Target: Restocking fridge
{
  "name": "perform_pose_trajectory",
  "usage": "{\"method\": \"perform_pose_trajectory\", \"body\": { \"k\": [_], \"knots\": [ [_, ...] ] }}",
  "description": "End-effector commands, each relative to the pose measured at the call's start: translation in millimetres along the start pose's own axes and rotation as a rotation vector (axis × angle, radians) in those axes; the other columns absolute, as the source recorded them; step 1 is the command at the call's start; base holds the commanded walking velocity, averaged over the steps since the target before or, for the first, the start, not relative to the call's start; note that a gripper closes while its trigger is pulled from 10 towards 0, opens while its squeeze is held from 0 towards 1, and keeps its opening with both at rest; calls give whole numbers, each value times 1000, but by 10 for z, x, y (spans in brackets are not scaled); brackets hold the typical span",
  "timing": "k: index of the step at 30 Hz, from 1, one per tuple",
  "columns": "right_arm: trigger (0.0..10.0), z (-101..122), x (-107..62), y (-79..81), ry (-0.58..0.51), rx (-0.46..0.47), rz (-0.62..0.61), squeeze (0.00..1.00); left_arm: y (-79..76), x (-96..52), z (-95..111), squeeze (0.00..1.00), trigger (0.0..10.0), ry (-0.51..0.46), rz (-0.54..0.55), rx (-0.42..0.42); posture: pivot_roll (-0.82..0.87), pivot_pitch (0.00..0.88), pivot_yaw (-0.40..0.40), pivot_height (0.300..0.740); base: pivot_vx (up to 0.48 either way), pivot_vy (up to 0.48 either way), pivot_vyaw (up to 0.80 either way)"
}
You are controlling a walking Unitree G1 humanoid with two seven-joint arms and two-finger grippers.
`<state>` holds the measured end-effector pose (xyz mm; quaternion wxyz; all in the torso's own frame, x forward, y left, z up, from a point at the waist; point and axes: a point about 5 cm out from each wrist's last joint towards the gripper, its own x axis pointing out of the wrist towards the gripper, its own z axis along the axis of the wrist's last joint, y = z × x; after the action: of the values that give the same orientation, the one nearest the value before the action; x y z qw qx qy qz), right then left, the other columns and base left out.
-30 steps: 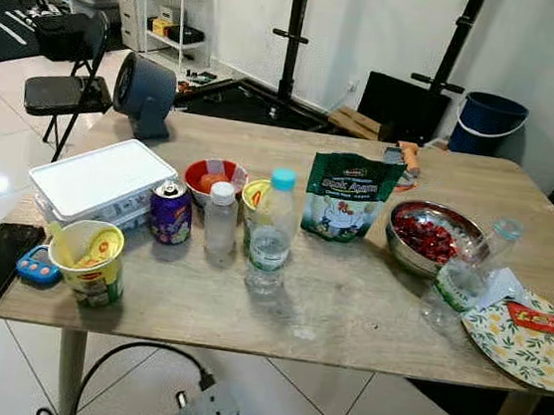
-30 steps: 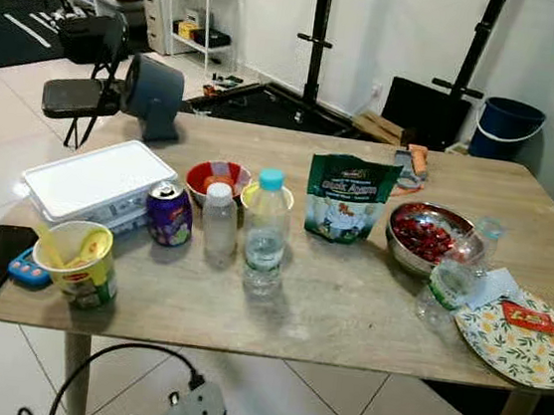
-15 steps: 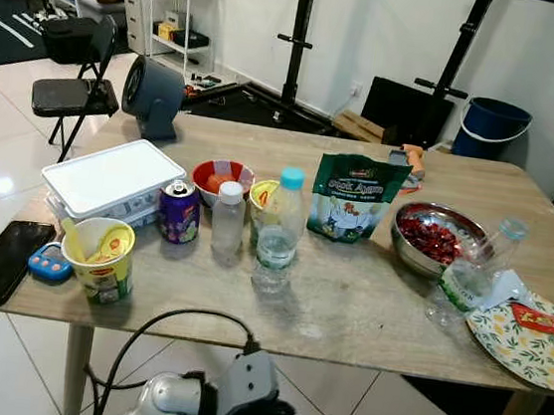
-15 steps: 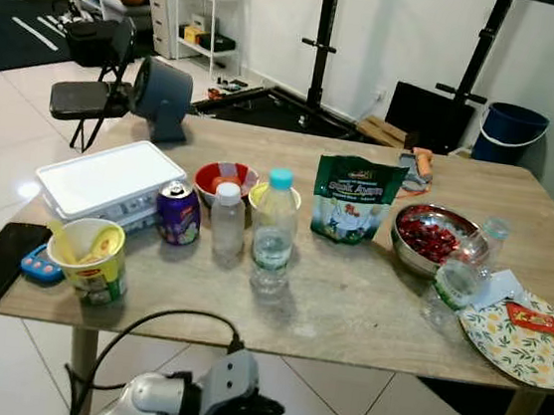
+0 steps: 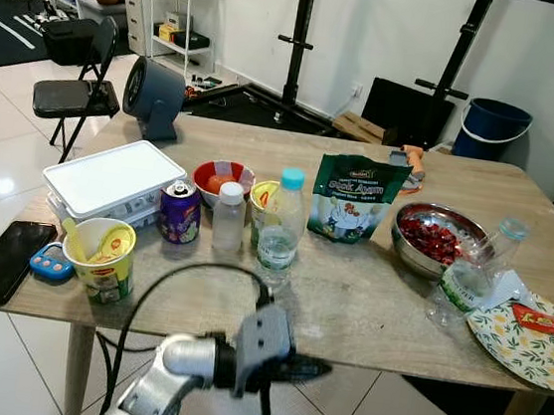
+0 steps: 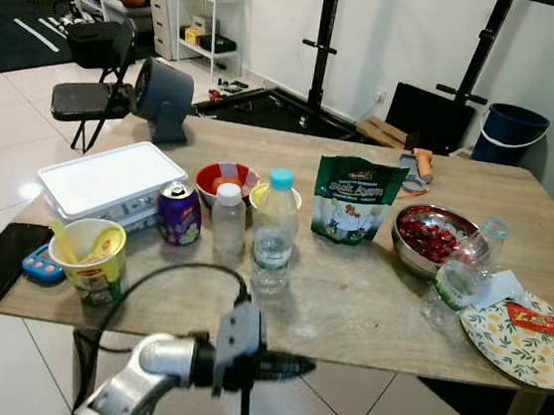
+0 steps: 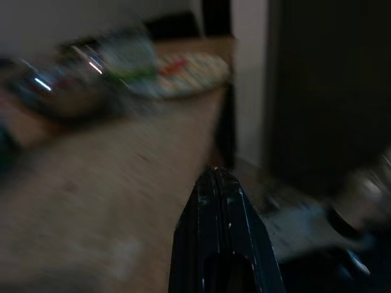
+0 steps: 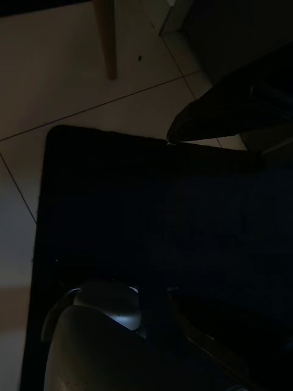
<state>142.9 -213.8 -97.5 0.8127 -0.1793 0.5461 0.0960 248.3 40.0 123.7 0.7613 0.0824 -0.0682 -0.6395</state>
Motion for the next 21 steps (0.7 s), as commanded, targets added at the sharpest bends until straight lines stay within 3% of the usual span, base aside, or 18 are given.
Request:
{"method": "perform_pose_trajectory", "body": {
  "k": [1, 4, 9, 15, 16, 17, 18, 19, 20, 21],
  "knots": [
    [10000, -25, -1, 8, 13, -6, 1, 0, 59, 46, 177, 0, 10000, -60, 22, 35, -20, 0, -14, 740, 0, 0, 0],
    [10000, -21, 0, 13, 12, -7, 2, 0, 126, 61, 384, 0, 10000, -117, 48, 65, -20, 0, -14, 740, 0, 0, 0],
    [10000, -20, 1, 23, 13, -7, 3, 0, 384, 29, 852, 0, 10000, -253, 209, 177, -22, 0, -13, 740, 0, 0, 0],
    [10000, -34, 1, 32, 15, -5, 3, 0, 762, -140, 1208, 0, 10000, -268, 495, 341, -28, 0, -8, 740, 0, 0, 0],
    [10000, -34, 1, 32, 15, -5, 3, 0, 762, -140, 1208, 0, 10000, -268, 495, 341, -28, 0, -8, 740, 0, 0, 0],
    [10000, -35, 1, 34, 16, -6, 3, 0, 848, -197, 1270, 0, 10000, -269, 563, 352, -28, 0, -7, 740, 0, 0, 0],
    [10000, -36, 1, 35, 16, -6, 3, 0, 904, -238, 1314, 220, 10000, -271, 608, 357, -28, 0, -7, 740, 0, 0, 0],
    [10000, -38, 1, 36, 16, -6, 3, 0, 957, -280, 1353, 220, 10000, -268, 650, 369, -28, 0, -7, 740, 0, 0, 0],
    [10000, -38, 1, 40, 17, -7, 4, 0, 1025, -337, 1369, 1000, 10000, -247, 701, 384, -29, 0, -5, 740, 0, 0, 0],
    [10000, -38, 1, 40, 17, -7, 4, 0, 1025, -337, 1369, 1000, 10000, -247, 701, 384, -29, 0, -5, 740, 0, 0, 0]
  ]
}}
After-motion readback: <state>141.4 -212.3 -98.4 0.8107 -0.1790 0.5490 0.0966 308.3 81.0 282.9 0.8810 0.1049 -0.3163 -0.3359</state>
